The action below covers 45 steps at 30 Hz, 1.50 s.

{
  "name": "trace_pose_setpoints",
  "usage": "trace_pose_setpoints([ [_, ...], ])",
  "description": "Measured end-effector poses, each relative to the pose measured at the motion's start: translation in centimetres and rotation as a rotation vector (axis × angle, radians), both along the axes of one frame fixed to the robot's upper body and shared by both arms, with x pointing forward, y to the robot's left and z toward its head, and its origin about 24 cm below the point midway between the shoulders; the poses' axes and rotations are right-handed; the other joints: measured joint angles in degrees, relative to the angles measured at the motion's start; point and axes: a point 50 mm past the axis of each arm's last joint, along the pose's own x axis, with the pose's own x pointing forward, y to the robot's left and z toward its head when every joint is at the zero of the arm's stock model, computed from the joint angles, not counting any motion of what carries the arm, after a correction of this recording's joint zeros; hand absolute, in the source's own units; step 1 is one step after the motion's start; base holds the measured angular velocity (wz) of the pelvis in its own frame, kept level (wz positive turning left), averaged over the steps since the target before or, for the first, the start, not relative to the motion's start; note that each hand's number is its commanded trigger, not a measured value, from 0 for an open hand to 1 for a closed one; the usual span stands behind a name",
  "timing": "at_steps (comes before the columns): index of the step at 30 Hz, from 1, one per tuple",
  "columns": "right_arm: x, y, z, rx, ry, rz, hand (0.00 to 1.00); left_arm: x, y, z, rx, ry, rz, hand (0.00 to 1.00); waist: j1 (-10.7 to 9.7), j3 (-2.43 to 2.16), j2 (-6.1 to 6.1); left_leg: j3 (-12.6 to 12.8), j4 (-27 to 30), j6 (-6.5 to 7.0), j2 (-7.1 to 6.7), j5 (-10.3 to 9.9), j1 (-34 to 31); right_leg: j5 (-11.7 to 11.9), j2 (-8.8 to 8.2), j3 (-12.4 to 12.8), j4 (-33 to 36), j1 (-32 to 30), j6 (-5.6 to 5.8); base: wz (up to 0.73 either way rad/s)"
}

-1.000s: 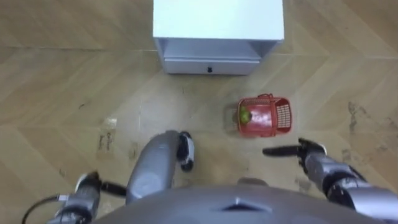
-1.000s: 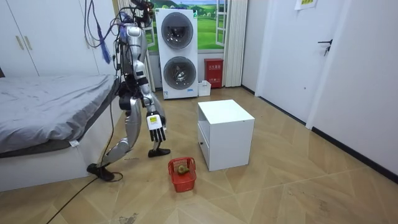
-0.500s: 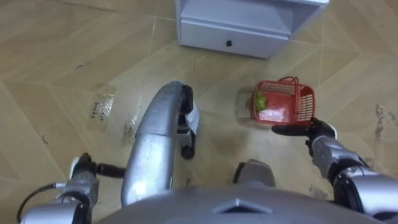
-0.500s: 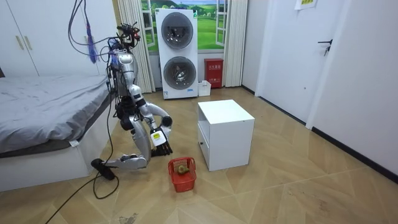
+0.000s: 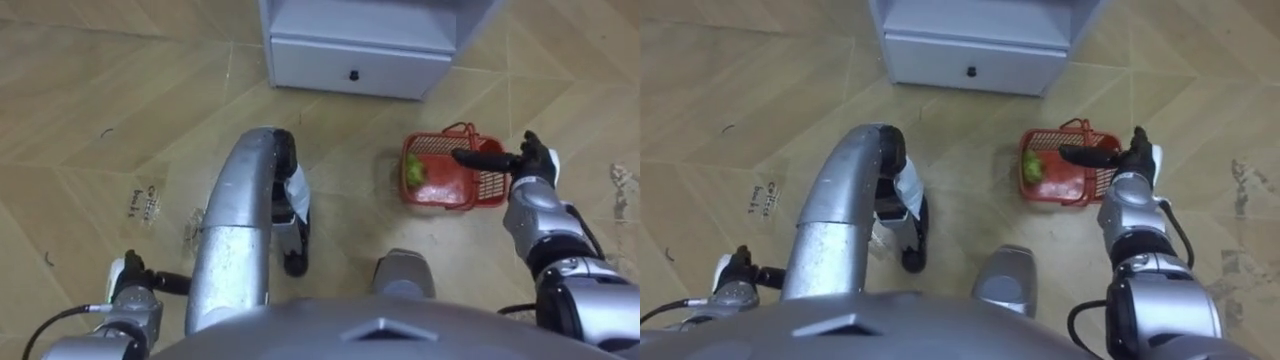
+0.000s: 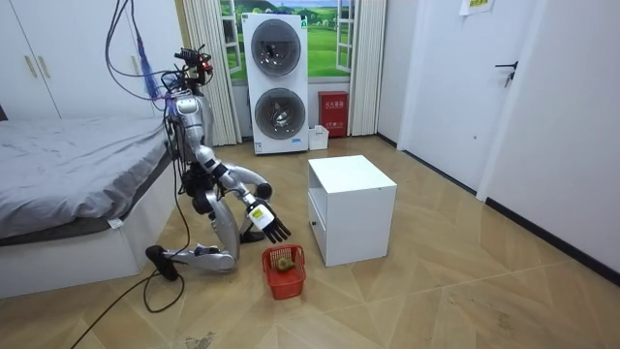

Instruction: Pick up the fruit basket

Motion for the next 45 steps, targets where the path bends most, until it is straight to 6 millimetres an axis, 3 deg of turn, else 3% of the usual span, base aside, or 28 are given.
trace_pose_setpoints([
  [7, 1.0, 0.2, 0.8, -0.015, -0.044, 0.004, 0.0, -1.8, -0.3, -0.3, -0.005, 0.054, -0.027, 0.0, -0.2, -0.18, -0.28, 0.0, 1.8, -1.39, -0.18, -0.3, -1.3, -1.2, 0.06, 0.4, 1.8, 0.7, -1.13, 0.06],
  [10, 1.6, 0.3, 1.3, -0.025, -0.072, 0.021, 0.0, -2.3, -0.4, -0.4, -0.013, 0.072, -0.045, 0.0, -0.3, -0.12, -0.44, -0.1, 3.8, -2.91, -1.23, -0.6, -2.9, -2.3, 0.15, 2.1, 4.5, 0.9, -2.39, -0.02],
  [11, 2.0, 0.0, 1.6, -0.04, -0.08, 0.033, 0.0, -2.2, -0.9, -0.5, -0.034, 0.072, -0.05, 0.0, -0.5, 0.16, 0.75, -0.9, 4.9, -3.31, -1.15, -0.6, -3.8, -2.6, 0.93, 2.3, 5.4, 0.7, -2.35, -0.11],
  [12, 2.0, -0.3, 1.8, -0.052, -0.079, 0.043, 0.0, -2.3, -1.2, -0.6, -0.053, 0.076, -0.071, 0.0, -0.2, 0.31, 1.08, -1.1, 4.7, -4.09, -1.39, -0.3, -4.4, -2.7, 1.15, 2.9, 5.5, 0.3, -2.29, -0.09],
  [15, 1.7, -0.6, 1.5, -0.06, -0.058, 0.042, 0.0, -2.4, -1.2, -0.6, -0.072, 0.085, -0.076, 0.0, -0.1, 0.23, 1.21, -1.7, 4.1, -4.92, -2.07, 0.1, -4.9, -2.7, 1.05, 3.4, 5.5, -0.8, -2.2, -0.02],
  [25, 1.2, -1.8, 1.2, -0.068, 0.003, 0.071, 0.0, -2.2, -1.3, -0.7, -0.104, 0.097, -0.132, 0.0, 2.8, 0.44, 0.96, -1.9, 3.7, -5.5, -2.08, 0.4, -6.9, -2.8, 1.16, 3.5, 6.5, -3.3, -2.09, 0.01],
  [27, 0.4, -2.3, 0.6, -0.048, 0.041, 0.046, 0.0, -2.6, -0.9, -0.6, -0.1, 0.102, -0.117, 0.0, 3.9, 0.69, 1.36, -1.9, 3.8, -5.5, -2.08, 0.4, -7.2, -2.8, 1.18, 3.4, 6.5, -3.5, -2.09, 0.0],
  [32, -1.0, -3.5, 0.0, -0.016, 0.09, -0.01, 0.0, -3.6, -0.6, -0.5, -0.101, 0.114, -0.088, 0.0, 4.2, 0.93, 3.06, -1.8, 3.8, -5.66, -2.11, 0.5, -8.3, -2.8, 1.14, 3.4, 6.8, -4.7, -2.08, 0.0],
  [37, -1.5, -3.9, -0.2, 0.007, 0.107, -0.025, 0.0, -3.5, -0.4, -0.5, -0.112, 0.108, -0.083, 0.0, 4.3, 0.86, 3.34, -1.6, 3.3, -6.17, -1.93, 0.8, -8.5, -2.8, 1.02, 4.3, 7.1, -5.8, -2.07, -0.02],
  [45, -2.8, -4.8, -0.6, 0.024, 0.16, -0.021, 0.0, -3.2, -0.7, -0.5, -0.15, 0.104, -0.093, 0.0, 6.4, 0.76, 3.58, -1.6, 3.3, -6.4, -1.6, 0.9, -8.5, -2.9, 1.22, 4.5, 7.4, -6.2, -1.9, -0.02],
])
